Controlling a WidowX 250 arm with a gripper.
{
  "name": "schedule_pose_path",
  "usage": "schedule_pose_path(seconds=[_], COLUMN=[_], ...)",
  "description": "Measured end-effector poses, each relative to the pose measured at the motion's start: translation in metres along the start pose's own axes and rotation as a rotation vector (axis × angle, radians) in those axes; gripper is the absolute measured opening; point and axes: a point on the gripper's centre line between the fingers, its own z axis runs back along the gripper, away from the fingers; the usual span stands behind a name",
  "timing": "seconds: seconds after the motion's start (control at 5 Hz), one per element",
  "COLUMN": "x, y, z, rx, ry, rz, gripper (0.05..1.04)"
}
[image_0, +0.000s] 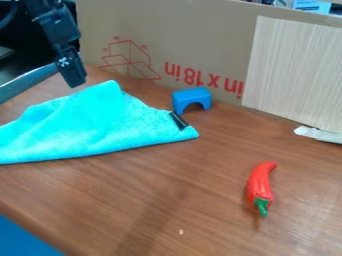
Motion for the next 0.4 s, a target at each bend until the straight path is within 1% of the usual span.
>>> schedule_pose_path(seconds=[0.4], x=[-0.0059], y=[0.0076], z=[-0.0014], rx=[0.011], ry=[0.020], rz=[0.022], gripper=[0.999])
